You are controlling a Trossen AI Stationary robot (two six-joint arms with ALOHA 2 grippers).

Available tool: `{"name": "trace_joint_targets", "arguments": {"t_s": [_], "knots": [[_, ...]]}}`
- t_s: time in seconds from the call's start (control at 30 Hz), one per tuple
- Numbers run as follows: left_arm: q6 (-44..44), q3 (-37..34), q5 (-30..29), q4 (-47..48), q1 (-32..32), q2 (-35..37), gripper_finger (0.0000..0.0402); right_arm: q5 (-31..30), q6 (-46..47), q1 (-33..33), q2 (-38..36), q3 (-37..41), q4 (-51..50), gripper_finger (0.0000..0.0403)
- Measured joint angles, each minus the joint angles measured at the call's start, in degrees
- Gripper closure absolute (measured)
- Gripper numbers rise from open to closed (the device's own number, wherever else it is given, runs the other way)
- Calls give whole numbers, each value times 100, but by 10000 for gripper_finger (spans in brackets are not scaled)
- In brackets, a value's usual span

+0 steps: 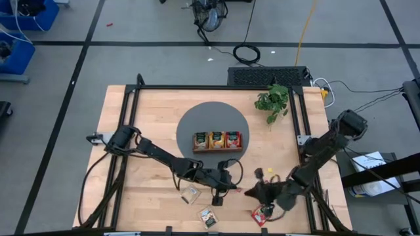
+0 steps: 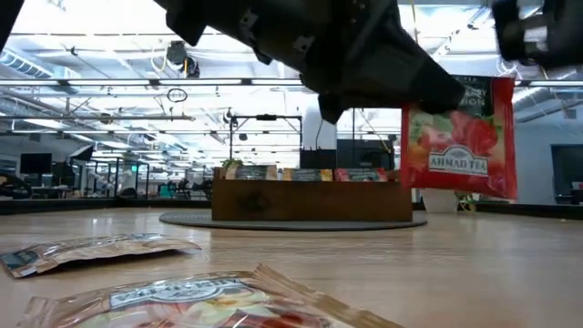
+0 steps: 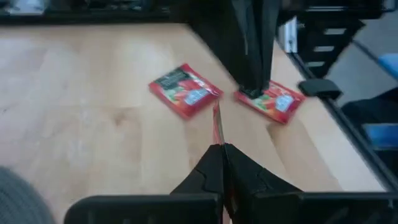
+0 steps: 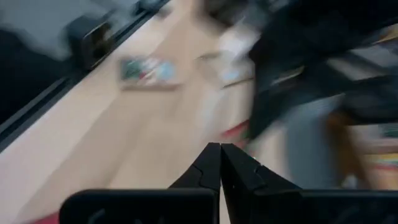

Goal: Pick & Place Tea
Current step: Put the red tea bag into the right section of the wooden organizer

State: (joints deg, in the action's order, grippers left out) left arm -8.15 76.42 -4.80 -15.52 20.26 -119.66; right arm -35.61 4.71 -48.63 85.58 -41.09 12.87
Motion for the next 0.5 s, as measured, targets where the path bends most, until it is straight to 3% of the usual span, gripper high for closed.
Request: {"name": "trace_joint_targets", "arguments": {"t_s": [0.2, 0.4, 0.5], "knots": [[719, -3, -542, -128, 347, -18, 398, -1894, -50, -486, -292, 176, -266, 403], [1444, -2, -1674, -231, 638, -20, 397, -2110, 242, -423, -296, 691, 481, 403], [1678, -2, -1887, -243, 714, -20, 396, -2059, 368, -234, -299, 1011, 1148, 402]]}}
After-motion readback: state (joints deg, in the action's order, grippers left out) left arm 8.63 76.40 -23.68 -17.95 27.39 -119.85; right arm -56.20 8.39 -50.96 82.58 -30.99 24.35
